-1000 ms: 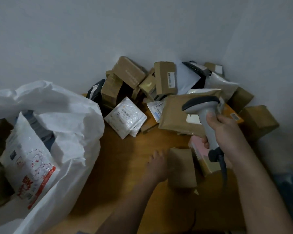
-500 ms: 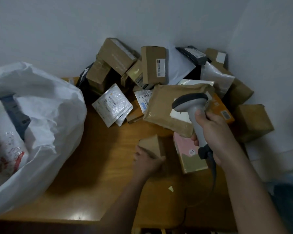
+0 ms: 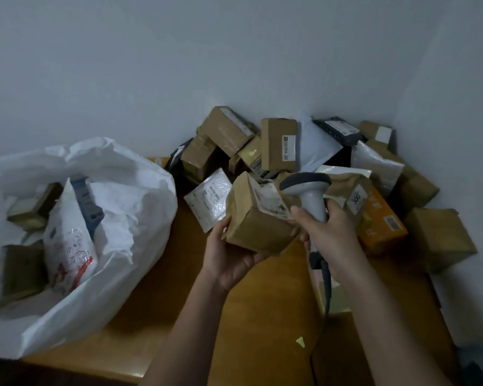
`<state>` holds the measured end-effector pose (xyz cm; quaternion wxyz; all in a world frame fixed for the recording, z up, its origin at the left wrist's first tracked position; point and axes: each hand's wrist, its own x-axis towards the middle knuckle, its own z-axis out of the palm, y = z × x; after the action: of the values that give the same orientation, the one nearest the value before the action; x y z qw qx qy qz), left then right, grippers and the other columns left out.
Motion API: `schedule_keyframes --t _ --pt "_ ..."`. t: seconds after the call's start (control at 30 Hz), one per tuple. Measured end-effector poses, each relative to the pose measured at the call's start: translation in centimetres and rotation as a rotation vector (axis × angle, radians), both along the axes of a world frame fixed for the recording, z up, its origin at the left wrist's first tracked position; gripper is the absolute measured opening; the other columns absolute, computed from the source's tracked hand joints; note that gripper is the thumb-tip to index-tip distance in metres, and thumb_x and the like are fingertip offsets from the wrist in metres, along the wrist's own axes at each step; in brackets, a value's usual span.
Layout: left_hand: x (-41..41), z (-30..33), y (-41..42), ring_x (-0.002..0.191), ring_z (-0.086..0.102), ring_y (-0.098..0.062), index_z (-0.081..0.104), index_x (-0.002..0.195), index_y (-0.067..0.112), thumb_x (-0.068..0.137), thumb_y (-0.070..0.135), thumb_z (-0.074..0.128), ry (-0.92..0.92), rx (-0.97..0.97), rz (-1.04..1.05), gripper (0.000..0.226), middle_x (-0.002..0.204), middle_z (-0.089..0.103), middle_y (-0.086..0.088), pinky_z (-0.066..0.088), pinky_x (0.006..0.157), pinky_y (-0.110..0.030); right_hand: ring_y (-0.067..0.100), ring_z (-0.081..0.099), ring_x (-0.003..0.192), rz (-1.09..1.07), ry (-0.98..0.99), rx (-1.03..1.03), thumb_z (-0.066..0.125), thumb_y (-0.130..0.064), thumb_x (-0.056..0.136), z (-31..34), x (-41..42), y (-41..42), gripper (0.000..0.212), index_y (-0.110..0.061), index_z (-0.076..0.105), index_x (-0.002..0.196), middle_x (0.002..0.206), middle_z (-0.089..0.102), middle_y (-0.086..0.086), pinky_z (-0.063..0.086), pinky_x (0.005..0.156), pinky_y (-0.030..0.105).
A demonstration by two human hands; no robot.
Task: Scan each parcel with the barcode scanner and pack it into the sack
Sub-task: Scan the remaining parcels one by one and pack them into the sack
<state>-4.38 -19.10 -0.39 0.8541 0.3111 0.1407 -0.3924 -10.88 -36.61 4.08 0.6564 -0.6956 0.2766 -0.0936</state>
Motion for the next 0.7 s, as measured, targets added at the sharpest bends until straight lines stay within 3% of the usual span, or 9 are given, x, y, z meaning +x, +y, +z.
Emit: schedule_keyframes --t 0.07,0.2,0.27,0.4,0.47,0.6,0.7 --pt "0.2 1.0 -0.3 0.125 0.052 -0.046 0.041 0.144 0.01 0.103 0.034 0.04 0.002 0.002 -0.011 0.048 0.14 0.049 -0.03 0.049 0.096 -0.059 0.003 0.062 0.052 0.002 -0.02 -0.037 0.073 -0.039 0.085 0.0 0.2 0.3 0.036 -0.022 0.055 0.112 0.081 0.063 0.002 0.048 0.048 0.018" --pt "1.0 1.7 -0.7 0.113 0.062 -0.036 0.042 0.141 0.005 0.103 0.013 0.038 -0.083 0.177 -0.019 0.04 0.134 0.055 -0.026 0.058 0.08 -0.047 0.009 0.065 0.065 -0.024 -0.028 -0.129 0.076 -0.037 0.082 0.1 0.3 0.6 0.055 -0.026 0.048 0.127 0.094 0.06 -0.002 0.048 0.05 0.015" --pt "1.1 2.0 -0.9 0.111 0.063 -0.032 0.044 0.14 0.006 0.099 0.02 0.047 -0.127 0.271 -0.049 0.044 0.132 0.055 -0.02 0.058 0.079 -0.043 0.011 0.066 0.07 -0.03 -0.055 -0.172 0.078 -0.035 0.08 0.2 0.2 0.8 0.059 -0.024 0.047 0.13 0.096 0.06 -0.001 0.05 0.053 0.018" --pt "1.2 3.1 -1.2 0.114 0.063 -0.024 0.059 0.126 0.027 0.073 0.063 0.072 -0.32 0.487 -0.249 0.066 0.122 0.066 -0.005 0.054 0.085 -0.039 0.012 0.062 0.084 -0.067 -0.071 -0.272 0.081 -0.035 0.077 0.4 0.1 1.4 0.068 -0.024 0.044 0.133 0.099 0.053 -0.01 0.059 0.071 0.038" --pt "1.2 3.0 -1.2 0.11 0.063 -0.023 0.063 0.117 0.026 0.068 0.064 0.075 -0.364 0.558 -0.273 0.063 0.115 0.069 -0.004 0.053 0.083 -0.035 0.015 0.064 0.087 -0.082 -0.074 -0.273 0.08 -0.034 0.078 0.4 0.1 1.6 0.065 -0.025 0.045 0.132 0.103 0.057 -0.006 0.06 0.074 0.041" --pt "1.6 2.7 -1.0 0.112 0.061 -0.029 0.06 0.121 0.011 0.071 0.049 0.073 -0.201 0.479 -0.145 0.064 0.117 0.067 -0.013 0.052 0.083 -0.037 0.014 0.067 0.079 -0.272 -0.131 -0.11 0.075 -0.032 0.083 0.0 0.2 2.3 0.057 -0.028 0.044 0.131 0.103 0.061 0.0 0.058 0.064 0.033" --pt "1.6 2.8 -1.0 0.115 0.059 -0.032 0.056 0.125 0.005 0.07 0.047 0.072 -0.147 0.339 -0.131 0.071 0.121 0.066 -0.017 0.049 0.088 -0.043 0.016 0.066 0.084 -0.382 -0.167 0.024 0.074 -0.039 0.082 -0.3 0.5 2.3 0.066 -0.03 0.037 0.136 0.107 0.061 0.001 0.053 0.061 0.029"
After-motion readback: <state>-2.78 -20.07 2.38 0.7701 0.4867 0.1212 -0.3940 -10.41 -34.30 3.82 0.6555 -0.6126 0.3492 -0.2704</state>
